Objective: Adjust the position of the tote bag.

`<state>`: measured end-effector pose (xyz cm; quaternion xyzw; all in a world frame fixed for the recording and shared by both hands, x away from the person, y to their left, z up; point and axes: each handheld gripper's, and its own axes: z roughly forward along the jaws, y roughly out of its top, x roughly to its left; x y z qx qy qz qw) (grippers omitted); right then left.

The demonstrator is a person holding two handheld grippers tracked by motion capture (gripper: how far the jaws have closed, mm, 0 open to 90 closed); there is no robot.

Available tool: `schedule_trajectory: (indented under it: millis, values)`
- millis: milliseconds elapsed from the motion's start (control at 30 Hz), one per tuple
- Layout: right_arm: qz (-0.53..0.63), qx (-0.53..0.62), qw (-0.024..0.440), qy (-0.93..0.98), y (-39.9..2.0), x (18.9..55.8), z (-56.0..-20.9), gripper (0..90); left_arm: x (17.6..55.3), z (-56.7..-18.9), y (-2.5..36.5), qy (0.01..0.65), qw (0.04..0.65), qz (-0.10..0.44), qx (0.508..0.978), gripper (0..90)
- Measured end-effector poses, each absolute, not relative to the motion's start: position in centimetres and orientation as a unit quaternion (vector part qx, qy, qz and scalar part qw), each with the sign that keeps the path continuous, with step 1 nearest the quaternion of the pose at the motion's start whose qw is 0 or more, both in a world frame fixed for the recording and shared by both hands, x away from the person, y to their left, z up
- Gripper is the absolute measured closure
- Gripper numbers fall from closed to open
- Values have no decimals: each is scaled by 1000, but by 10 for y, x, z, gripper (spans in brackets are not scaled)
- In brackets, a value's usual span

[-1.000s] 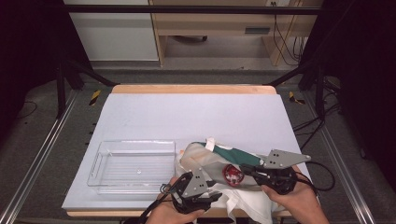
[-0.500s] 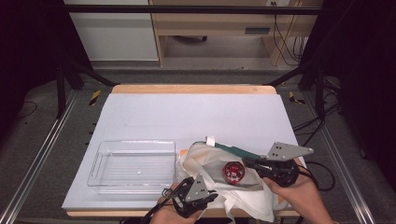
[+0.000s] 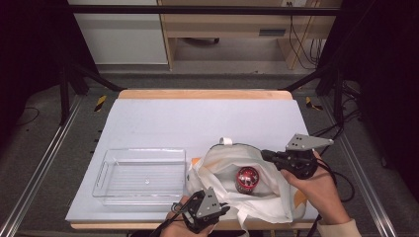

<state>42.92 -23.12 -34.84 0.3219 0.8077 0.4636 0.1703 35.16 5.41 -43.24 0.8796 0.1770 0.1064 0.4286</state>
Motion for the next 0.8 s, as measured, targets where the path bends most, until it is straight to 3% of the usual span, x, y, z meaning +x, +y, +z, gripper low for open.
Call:
schedule_trajectory:
  millis: [800]
  values:
    - [437, 392, 161, 793, -260, 484, -374, 881, 347, -439, 50, 179, 426, 105, 880, 862]
